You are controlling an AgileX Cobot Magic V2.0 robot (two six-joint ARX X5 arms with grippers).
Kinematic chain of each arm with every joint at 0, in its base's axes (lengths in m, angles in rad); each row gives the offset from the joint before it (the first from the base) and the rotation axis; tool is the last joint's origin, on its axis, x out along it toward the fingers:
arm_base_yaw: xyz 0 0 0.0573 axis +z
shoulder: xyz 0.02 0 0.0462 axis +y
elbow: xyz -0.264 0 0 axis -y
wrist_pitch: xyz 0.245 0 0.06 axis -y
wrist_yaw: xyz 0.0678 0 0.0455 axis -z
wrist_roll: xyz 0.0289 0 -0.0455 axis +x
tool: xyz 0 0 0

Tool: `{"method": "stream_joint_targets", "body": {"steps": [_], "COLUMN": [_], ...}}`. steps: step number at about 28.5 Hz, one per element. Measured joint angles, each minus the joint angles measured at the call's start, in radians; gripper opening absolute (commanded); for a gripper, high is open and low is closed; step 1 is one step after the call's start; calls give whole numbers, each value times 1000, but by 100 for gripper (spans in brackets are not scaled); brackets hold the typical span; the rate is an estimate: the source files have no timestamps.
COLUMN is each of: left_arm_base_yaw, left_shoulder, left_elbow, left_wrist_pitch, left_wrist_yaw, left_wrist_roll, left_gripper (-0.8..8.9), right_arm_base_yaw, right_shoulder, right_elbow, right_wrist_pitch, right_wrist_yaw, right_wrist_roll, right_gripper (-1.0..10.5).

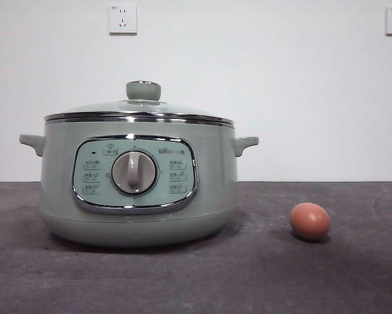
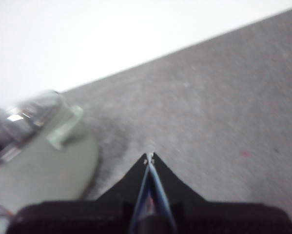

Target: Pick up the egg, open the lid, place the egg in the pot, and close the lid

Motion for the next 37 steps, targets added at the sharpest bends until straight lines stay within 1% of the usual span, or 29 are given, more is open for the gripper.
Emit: {"method": "stream_joint_targets", "body": {"steps": [3,6,8,11,13,16,19,25,30,33,35,36,37], "left_arm_base_yaw": [0,0,0,0,0,0,0,0,-2,-17,-22,-22,-22], "left_shoulder": [19,56,87,137,174,232,290,377,412,414,414,414,415], "left_elbow": [64,129,171,238,289,365,439,565,627,634,634,634,634], "left_wrist_pitch": [-40,-112,-151,-193,-227,-299,-387,-590,-739,-765,-768,-769,-770], "left_wrist_yaw": [42,93,138,219,268,326,371,431,436,436,436,436,436], "left_wrist_roll": [-17,-24,-24,-25,-25,-11,31,140,219,241,249,249,248], "left_gripper": [-6,-6,-6,-6,-6,-6,-6,-6,-6,-6,1,17,143], "right_arm_base_yaw": [0,0,0,0,0,1,7,41,79,94,98,98,98], "right_shoulder": [56,133,191,283,347,435,512,614,644,650,650,650,650], "right_elbow": [62,145,209,320,399,516,627,790,828,828,828,828,828], "right_wrist_pitch": [-12,-89,-159,-279,-369,-503,-638,-869,-985,-1017,-1015,-1014,-1013], "right_wrist_yaw": [-54,-101,-137,-196,-248,-299,-311,-315,-324,-326,-327,-327,-327], "right_wrist_roll": [5,3,-13,-70,-123,-203,-283,-401,-453,-468,-475,-475,-475], "right_gripper": [-12,-12,-12,-12,-12,-12,-12,-12,-11,-11,33,117,267]}}
